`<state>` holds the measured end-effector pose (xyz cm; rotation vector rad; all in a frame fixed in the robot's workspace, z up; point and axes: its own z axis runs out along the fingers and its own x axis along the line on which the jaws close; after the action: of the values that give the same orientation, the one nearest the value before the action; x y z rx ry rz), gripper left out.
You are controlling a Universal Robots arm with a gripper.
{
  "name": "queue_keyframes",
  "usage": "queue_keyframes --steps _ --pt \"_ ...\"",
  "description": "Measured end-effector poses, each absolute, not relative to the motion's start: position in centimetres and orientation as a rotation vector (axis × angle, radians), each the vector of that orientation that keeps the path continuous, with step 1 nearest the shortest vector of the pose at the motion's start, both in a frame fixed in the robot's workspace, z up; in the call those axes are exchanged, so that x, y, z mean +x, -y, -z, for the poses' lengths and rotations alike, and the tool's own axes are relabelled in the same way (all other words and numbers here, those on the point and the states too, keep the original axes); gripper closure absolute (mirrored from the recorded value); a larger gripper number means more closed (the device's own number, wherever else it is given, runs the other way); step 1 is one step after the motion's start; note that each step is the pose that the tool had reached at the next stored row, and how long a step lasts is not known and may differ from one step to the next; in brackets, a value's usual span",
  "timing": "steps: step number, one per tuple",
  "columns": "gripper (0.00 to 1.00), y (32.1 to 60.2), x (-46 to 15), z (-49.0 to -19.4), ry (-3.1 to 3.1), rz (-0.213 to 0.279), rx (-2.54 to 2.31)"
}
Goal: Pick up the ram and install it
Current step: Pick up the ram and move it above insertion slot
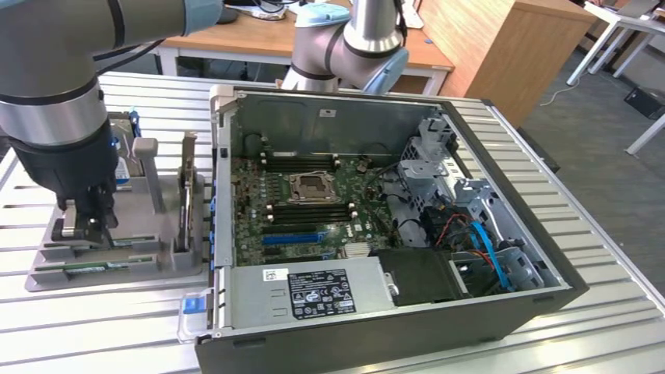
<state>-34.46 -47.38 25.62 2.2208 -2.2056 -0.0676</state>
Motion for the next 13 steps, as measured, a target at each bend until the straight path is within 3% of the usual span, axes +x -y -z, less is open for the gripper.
queue_keyframes --steps 13 --pt "0.64 47.78 -34.46 -24.96 2.206 0.068 2.221"
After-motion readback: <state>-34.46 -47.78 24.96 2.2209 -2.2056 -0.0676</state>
